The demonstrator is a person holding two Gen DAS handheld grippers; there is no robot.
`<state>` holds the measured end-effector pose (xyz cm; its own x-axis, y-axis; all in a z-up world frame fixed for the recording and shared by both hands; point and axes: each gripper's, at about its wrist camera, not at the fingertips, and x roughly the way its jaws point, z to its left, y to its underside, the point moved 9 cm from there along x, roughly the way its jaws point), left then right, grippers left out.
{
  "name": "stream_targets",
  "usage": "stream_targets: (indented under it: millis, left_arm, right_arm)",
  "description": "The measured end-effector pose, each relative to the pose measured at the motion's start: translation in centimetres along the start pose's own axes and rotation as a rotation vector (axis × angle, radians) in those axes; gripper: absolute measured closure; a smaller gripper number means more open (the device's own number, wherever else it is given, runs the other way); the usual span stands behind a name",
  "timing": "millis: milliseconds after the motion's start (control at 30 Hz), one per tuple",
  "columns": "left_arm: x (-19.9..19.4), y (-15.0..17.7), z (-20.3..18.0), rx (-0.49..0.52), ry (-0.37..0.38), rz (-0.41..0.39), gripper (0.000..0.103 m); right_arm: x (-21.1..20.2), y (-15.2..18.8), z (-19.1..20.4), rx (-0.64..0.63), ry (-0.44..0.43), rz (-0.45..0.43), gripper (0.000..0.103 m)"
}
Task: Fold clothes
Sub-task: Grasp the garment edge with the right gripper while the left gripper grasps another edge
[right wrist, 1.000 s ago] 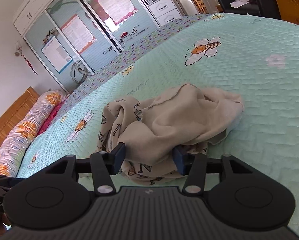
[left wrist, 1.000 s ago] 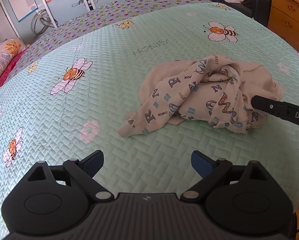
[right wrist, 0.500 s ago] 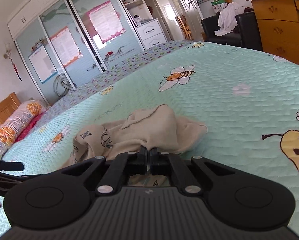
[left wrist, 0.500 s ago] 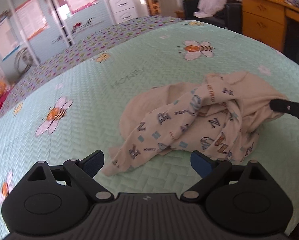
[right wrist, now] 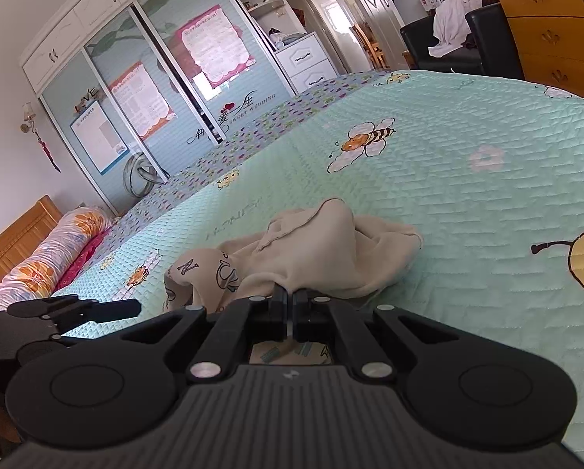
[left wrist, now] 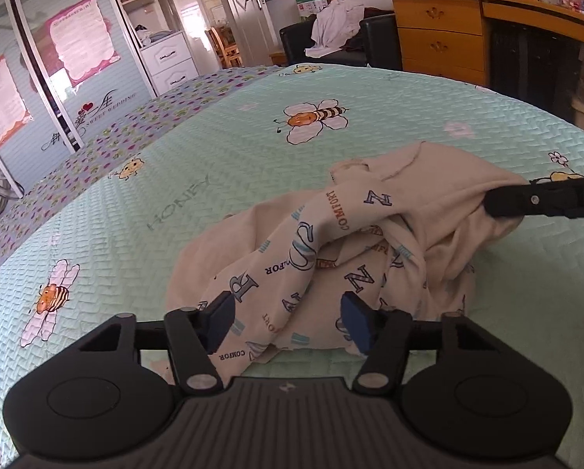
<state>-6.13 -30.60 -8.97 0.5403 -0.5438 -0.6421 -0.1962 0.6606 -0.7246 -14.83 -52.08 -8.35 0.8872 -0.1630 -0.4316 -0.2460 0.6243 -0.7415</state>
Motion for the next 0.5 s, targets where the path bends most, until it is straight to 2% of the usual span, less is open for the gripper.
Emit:
stream_targets:
  millis: [133,167,233,267,300,400,500]
  left_arm:
    - [1.2,-0.3,0.3,-0.042,0.013,0.011,0.051]
    - [1.5,-0.3,0.4,-0.055,0.017,0.014,0.057]
    - [1.8,-0.5,0.5,-0.064,0.027,0.02,0.074]
    - [2.0,-0.5,0.6,-0.065,0.034,0.025,0.092]
    - [2.3,-0.5,0.7,-0.067,0.037,0.036,0.101]
    - [2.9,-0.7,1.6,-0.095,0.033,0.062,0.101]
    - [0.9,-1.7,2.8,-0.141,0.023,0.018,0.101]
  right_arm:
    - [0.1,0.1,0.0,0.004,0.004,0.003,0.102]
    - [0.1,0.2,0.0,0.003,0.006,0.006,0.102]
    - [0.3,0.3,0.0,0.001,0.012,0.012,0.102]
    - [0.3,0.4,-0.1,0.0,0.016,0.014,0.102]
    - [0.4,0.5,-0.1,0.002,0.02,0.018,0.102]
    - [0.7,0.7,-0.3,0.008,0.03,0.032,0.101]
    - [0.8,0.7,-0.3,0.014,0.038,0.043,0.101]
